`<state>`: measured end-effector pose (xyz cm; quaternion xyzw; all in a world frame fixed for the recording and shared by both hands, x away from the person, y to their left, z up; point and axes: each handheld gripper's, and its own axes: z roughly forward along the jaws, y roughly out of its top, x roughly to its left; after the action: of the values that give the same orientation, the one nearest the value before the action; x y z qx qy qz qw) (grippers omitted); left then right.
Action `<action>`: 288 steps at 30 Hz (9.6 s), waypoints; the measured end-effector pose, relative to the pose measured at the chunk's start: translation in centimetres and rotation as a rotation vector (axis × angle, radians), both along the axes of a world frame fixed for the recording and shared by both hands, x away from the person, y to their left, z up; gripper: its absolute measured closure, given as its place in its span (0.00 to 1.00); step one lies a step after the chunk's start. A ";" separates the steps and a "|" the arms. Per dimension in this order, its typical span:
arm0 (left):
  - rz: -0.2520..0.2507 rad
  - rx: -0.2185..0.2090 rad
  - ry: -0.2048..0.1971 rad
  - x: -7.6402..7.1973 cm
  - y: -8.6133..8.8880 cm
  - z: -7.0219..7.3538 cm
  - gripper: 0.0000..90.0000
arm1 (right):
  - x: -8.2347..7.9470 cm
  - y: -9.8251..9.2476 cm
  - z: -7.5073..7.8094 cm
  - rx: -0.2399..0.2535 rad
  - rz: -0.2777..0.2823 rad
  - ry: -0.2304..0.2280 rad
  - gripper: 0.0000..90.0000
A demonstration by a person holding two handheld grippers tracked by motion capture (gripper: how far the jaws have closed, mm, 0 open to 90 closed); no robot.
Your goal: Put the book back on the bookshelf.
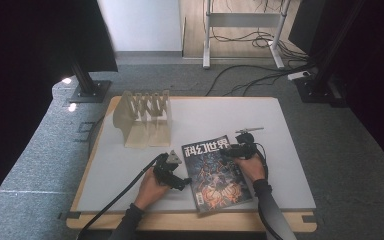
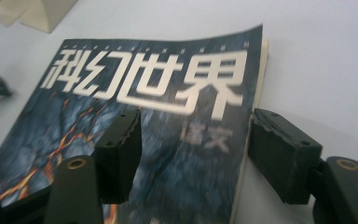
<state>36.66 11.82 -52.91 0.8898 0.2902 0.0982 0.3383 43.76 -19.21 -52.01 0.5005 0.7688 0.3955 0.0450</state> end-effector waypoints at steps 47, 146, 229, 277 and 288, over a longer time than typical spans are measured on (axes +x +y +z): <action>0.002 0.014 -0.010 -0.1 -0.2 -0.1 0.00 | 1.0 0.0 1.4 0.029 0.114 0.009 0.80; -0.075 -0.220 -0.113 3.1 -0.1 15.2 0.83 | -5.7 -0.2 15.3 -0.057 0.241 -0.444 0.92; 0.033 -0.218 -0.205 -2.2 8.6 19.9 0.92 | -6.9 -4.3 0.3 -0.211 0.008 -0.261 0.00; 0.450 -0.299 -0.251 -1.4 22.0 21.2 0.92 | -6.9 -3.8 -1.7 -0.264 0.009 -0.216 0.00; 0.490 -0.264 -0.267 1.8 20.3 20.7 0.92 | -6.9 -3.8 -1.7 -0.263 0.008 -0.217 0.00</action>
<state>38.46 32.09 -32.17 0.7209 0.4592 0.2545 0.4524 36.86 -23.04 -53.73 0.4416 0.8066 0.3433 0.1912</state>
